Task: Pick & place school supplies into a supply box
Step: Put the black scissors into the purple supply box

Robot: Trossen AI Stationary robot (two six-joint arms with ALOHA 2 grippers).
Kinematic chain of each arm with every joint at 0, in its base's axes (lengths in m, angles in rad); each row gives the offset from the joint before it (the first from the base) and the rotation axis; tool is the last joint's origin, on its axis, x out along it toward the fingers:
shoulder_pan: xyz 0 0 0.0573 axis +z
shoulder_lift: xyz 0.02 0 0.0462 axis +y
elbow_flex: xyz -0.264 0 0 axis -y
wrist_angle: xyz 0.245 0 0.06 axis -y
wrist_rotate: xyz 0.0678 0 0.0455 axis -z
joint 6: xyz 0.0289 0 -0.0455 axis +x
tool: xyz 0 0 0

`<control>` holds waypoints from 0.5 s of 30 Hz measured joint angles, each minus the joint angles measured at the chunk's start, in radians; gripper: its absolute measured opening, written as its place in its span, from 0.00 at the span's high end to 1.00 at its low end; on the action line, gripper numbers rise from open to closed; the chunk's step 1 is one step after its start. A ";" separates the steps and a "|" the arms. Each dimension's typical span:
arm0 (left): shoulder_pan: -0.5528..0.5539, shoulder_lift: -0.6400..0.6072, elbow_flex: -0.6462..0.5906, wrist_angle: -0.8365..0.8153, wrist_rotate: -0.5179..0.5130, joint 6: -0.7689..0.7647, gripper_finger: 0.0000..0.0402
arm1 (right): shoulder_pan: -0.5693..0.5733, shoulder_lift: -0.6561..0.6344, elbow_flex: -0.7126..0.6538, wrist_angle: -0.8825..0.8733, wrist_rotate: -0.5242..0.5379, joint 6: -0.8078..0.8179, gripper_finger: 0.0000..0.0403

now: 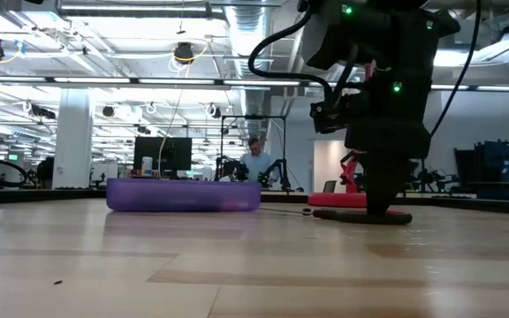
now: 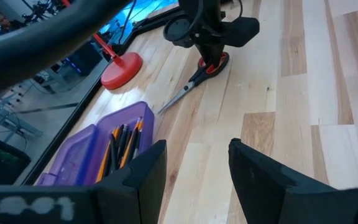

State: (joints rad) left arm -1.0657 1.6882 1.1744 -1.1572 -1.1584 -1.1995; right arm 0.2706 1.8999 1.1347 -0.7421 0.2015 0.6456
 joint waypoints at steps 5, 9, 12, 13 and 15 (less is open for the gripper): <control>0.000 0.000 0.000 0.000 0.000 -0.015 0.60 | 0.020 0.000 -0.001 -0.003 0.038 0.001 0.81; 0.000 0.000 0.000 0.000 0.000 -0.016 0.60 | 0.040 0.001 -0.002 -0.011 0.080 0.007 0.85; 0.000 0.000 0.000 0.000 0.000 -0.016 0.60 | 0.061 0.002 -0.003 -0.024 0.120 0.006 0.87; 0.000 0.000 0.000 0.000 -0.001 -0.016 0.60 | 0.069 0.003 -0.003 -0.033 0.139 0.006 0.88; 0.000 0.000 0.000 0.000 -0.003 -0.016 0.60 | 0.084 0.004 -0.005 -0.051 0.184 0.008 0.87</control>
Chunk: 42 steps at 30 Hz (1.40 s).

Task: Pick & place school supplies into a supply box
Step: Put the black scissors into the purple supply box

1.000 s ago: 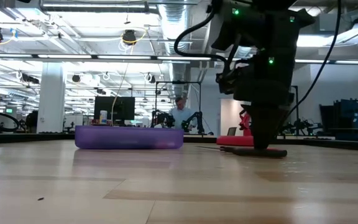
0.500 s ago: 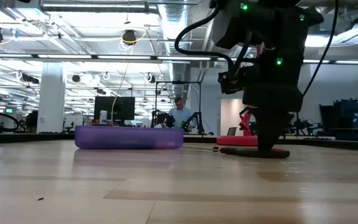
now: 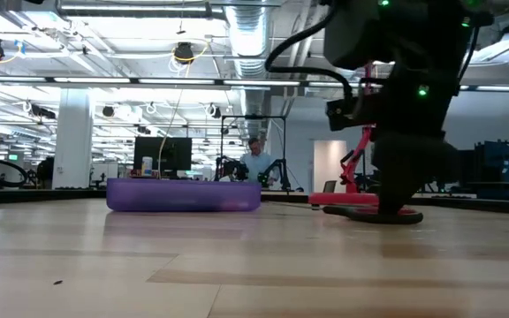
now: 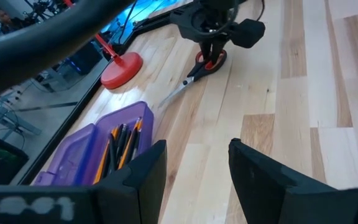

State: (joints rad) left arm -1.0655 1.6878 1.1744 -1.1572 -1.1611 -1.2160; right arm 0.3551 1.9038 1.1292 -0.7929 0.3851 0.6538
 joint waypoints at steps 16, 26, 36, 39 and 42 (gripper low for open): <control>0.000 0.000 0.000 0.000 -0.018 -0.001 0.60 | 0.121 0.000 0.002 -0.045 0.345 0.053 0.86; 0.000 0.000 0.000 0.000 -0.018 -0.023 0.60 | 0.102 -0.002 0.004 -0.033 0.524 -0.079 0.85; 0.000 0.000 0.000 0.000 -0.014 -0.036 0.60 | 0.008 -0.003 0.041 0.169 0.626 -0.497 0.85; 0.000 0.000 0.000 0.000 -0.003 -0.045 0.60 | -0.025 -0.004 0.055 0.276 0.637 -0.650 0.85; 0.000 0.000 0.000 0.000 0.018 -0.050 0.60 | -0.063 -0.004 0.060 0.397 0.636 -0.812 0.85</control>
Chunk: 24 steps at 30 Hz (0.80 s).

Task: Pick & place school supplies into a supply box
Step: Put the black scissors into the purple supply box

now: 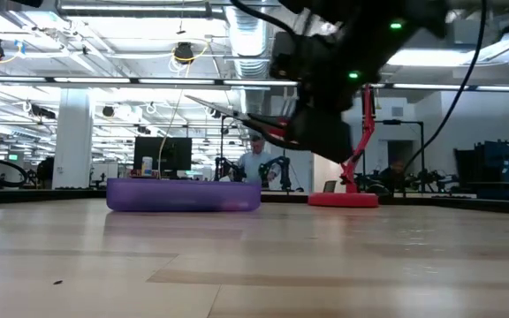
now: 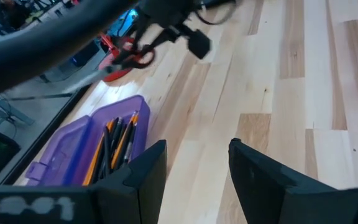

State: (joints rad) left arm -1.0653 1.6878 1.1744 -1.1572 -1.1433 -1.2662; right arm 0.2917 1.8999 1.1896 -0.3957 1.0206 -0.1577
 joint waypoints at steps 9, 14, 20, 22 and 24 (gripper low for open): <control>-0.002 0.000 0.000 0.000 0.011 -0.001 0.60 | -0.121 0.000 0.001 0.338 -0.145 -0.318 0.85; -0.002 0.000 0.000 0.000 0.004 -0.001 0.60 | -0.163 0.027 0.003 0.464 -0.263 -0.372 0.85; -0.002 0.000 0.000 0.001 0.004 -0.003 0.60 | -0.180 0.130 0.058 0.453 -0.286 -0.386 0.85; -0.002 0.000 0.000 0.000 0.005 -0.003 0.60 | -0.178 0.163 0.085 0.456 -0.282 -0.404 0.85; -0.002 0.000 0.000 0.000 0.005 -0.008 0.60 | -0.178 0.187 0.111 0.444 -0.283 -0.418 0.85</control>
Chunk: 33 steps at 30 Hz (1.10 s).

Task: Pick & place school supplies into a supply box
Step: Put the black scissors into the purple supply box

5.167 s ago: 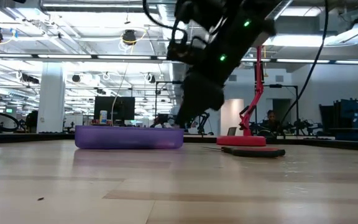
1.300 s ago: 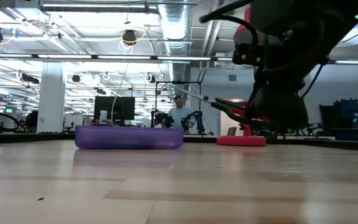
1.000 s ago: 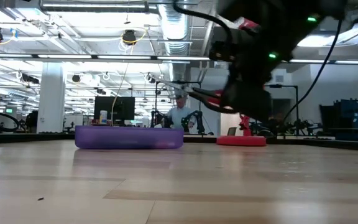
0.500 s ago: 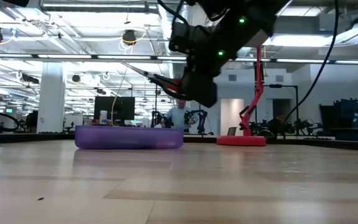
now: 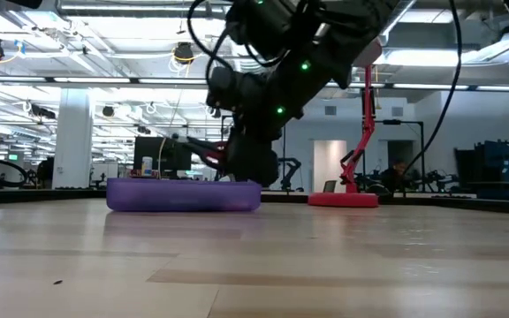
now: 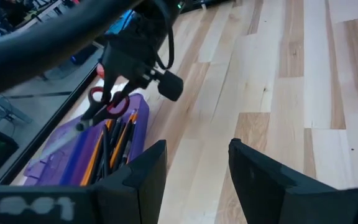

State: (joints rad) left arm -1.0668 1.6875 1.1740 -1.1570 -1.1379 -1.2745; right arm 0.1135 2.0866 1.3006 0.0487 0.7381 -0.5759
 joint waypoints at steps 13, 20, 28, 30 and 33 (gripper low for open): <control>-0.006 0.000 0.000 0.000 0.007 -0.013 0.60 | -0.031 0.048 0.109 -0.239 -0.015 0.031 0.85; -0.006 0.000 0.000 0.000 0.007 -0.013 0.60 | -0.031 0.048 0.120 -0.277 -0.059 0.034 0.85; -0.006 0.000 0.000 0.004 0.006 -0.021 0.60 | -0.037 0.048 0.120 -0.275 -0.062 0.036 0.80; -0.006 0.000 0.000 0.004 0.006 -0.021 0.60 | -0.043 0.048 0.120 -0.274 -0.062 0.041 0.78; -0.006 0.000 0.000 0.004 0.006 -0.021 0.60 | -0.051 0.048 0.120 -0.276 -0.075 0.046 0.75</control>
State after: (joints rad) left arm -1.0725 1.6875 1.1740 -1.1526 -1.1316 -1.2955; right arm 0.0623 2.1342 1.4204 -0.2275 0.6630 -0.5301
